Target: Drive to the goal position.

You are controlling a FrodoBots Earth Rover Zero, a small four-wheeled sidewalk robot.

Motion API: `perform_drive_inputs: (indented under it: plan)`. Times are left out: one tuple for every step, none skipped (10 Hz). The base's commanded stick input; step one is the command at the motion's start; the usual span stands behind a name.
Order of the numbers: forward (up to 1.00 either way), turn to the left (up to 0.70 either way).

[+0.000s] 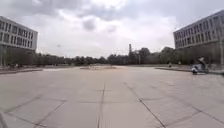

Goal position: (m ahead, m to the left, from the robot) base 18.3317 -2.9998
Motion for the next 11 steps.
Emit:
perform_drive_inputs:
  plan:
    - [0.98,0.00]
    - [0.98,0.00]
    - [0.98,0.00]
    - [0.98,0.00]
    - [0.98,0.00]
    - [0.98,0.00]
    - [0.98,0.00]
    - [0.98,0.00]
    - [0.98,0.00]
    - [0.97,0.00]
    - [0.98,0.00]
